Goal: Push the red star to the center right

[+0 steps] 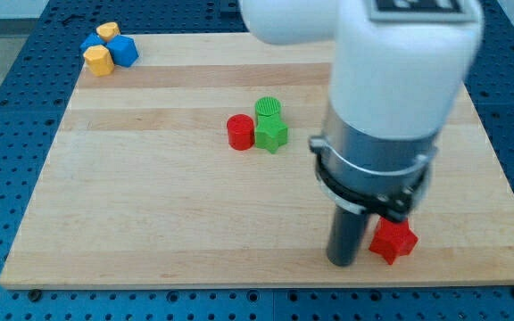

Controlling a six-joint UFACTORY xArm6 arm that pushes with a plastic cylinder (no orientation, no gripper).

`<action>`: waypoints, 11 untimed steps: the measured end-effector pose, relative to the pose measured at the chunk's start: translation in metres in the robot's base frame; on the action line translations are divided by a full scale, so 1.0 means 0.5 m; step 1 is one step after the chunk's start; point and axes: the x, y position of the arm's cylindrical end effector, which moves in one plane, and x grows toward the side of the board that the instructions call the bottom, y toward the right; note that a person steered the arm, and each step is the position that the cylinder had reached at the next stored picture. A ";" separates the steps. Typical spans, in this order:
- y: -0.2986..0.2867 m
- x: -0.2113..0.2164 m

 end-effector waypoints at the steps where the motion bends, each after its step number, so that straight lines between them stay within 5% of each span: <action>1: 0.069 0.013; 5: 0.184 -0.150; 11: 0.053 -0.248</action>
